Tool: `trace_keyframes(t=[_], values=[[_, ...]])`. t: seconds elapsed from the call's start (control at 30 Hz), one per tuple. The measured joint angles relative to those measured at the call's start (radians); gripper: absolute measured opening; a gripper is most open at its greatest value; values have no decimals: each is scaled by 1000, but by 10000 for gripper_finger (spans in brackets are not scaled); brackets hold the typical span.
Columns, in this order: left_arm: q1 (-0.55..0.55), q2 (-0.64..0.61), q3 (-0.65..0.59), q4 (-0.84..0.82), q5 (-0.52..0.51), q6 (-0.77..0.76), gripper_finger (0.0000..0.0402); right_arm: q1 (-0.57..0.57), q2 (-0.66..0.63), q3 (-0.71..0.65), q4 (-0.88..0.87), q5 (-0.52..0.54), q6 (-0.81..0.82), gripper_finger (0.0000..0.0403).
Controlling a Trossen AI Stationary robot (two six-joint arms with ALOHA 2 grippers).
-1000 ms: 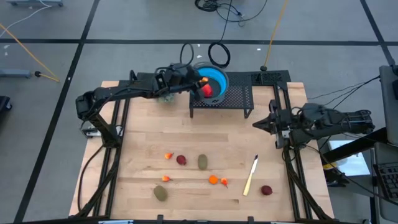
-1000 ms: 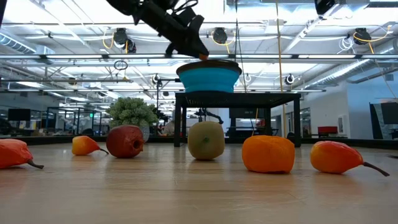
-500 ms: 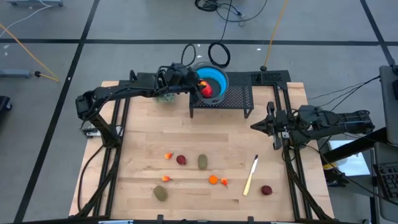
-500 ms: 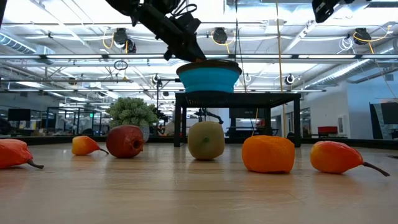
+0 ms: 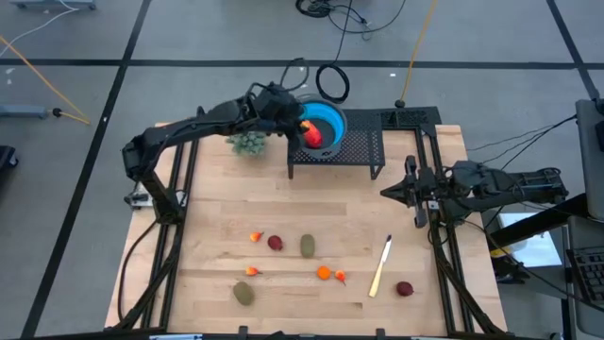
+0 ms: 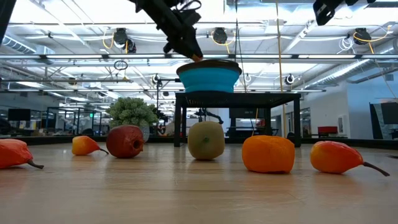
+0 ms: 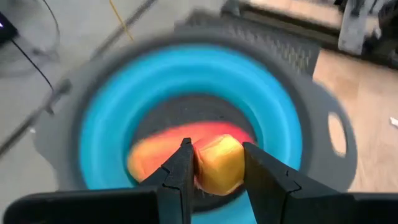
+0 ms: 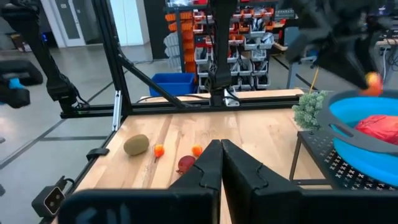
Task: Pick & Place Fruit
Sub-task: Put the peach into the blue strainer on the shelf
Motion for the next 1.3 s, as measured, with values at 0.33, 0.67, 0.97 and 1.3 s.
trace_keyframes(t=[0.33, 0.67, 0.97, 1.3], values=[[4, 24, 10, -38, 2, -12, 108, 0, -7, 0, 8, 0, 1, 0], [-4, 56, 11, -52, 5, -12, 108, 0, -7, 0, 8, 0, 0, 0], [-2, 57, 11, -47, 0, -23, 108, 0, -7, 0, 8, 0, 0, 0], [5, 57, 11, -60, 0, -31, 159, 0, -7, 0, 8, 0, -3, 0]])
